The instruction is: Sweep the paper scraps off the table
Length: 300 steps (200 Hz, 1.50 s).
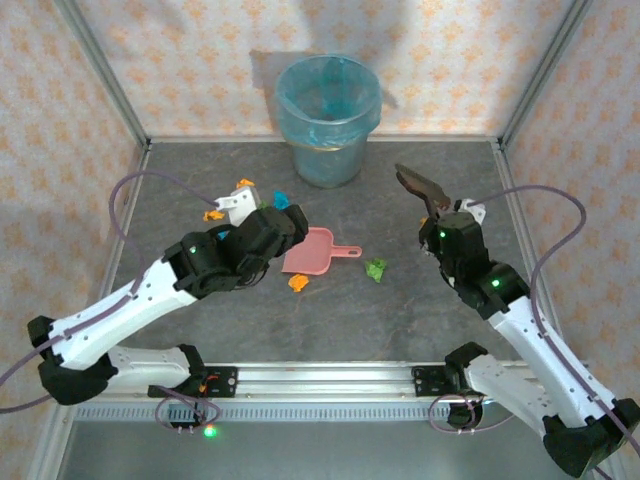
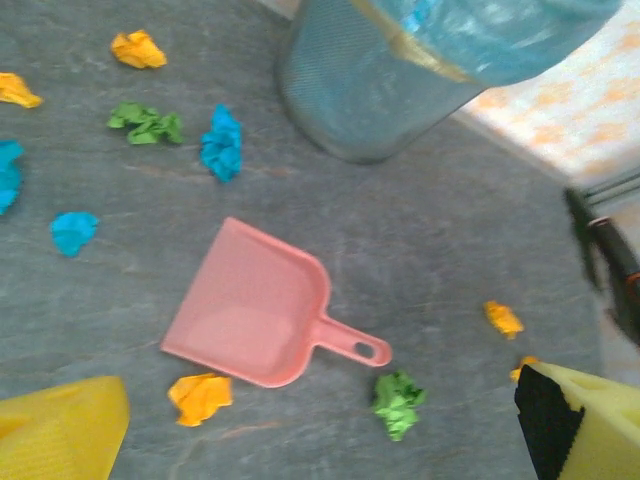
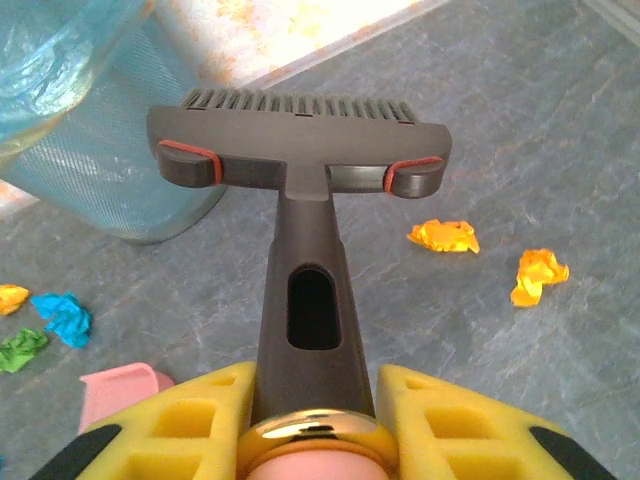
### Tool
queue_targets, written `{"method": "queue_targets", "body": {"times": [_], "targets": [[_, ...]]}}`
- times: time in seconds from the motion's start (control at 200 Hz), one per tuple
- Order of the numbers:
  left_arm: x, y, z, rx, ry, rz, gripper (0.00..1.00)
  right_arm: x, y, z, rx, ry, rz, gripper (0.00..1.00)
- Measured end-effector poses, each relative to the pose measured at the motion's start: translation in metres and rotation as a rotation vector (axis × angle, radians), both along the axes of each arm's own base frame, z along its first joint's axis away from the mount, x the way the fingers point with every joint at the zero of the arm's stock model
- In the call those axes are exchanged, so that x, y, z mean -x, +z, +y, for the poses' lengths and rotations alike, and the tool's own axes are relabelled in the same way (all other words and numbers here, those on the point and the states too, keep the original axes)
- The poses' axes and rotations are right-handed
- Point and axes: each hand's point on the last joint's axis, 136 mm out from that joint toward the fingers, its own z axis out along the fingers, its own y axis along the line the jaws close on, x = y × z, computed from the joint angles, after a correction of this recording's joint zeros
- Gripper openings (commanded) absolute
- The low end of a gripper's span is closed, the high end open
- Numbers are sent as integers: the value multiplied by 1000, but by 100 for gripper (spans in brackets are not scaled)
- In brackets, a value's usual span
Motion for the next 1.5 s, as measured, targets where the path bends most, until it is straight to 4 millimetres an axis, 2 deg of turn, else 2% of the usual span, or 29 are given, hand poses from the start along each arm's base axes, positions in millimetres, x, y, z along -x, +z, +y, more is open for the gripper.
{"method": "queue_targets", "body": {"times": [0.105,0.235,0.39,0.505,0.636,0.856,1.051,1.211,1.396,1.501], "targets": [[-2,-16,-8,-79,4,92,100,-9,-2,-5,62,-7,-16,0],[-5,-50,-29,-127,-5,223,100,-22,-8,-12,94,-49,-28,0],[-3,-95,-53,-72,33,395,100,-24,-35,-21,128,-94,-25,0],[-8,-115,-80,14,88,494,100,-20,-50,-28,149,-117,-8,0],[-14,-142,-114,133,155,579,100,-19,-45,-34,143,-143,-41,0],[-27,-180,-155,213,280,654,99,-19,-42,-40,123,-177,-79,0],[-41,-210,-183,238,347,682,97,-18,-42,-40,112,-181,-85,0],[-47,-226,-182,227,410,673,97,-16,-38,-41,98,-184,-101,0],[-58,-225,-180,248,470,642,96,-16,-37,-41,91,-184,-103,0],[-68,-230,-181,254,494,630,89,-16,-37,-40,88,-184,-103,0]]}}
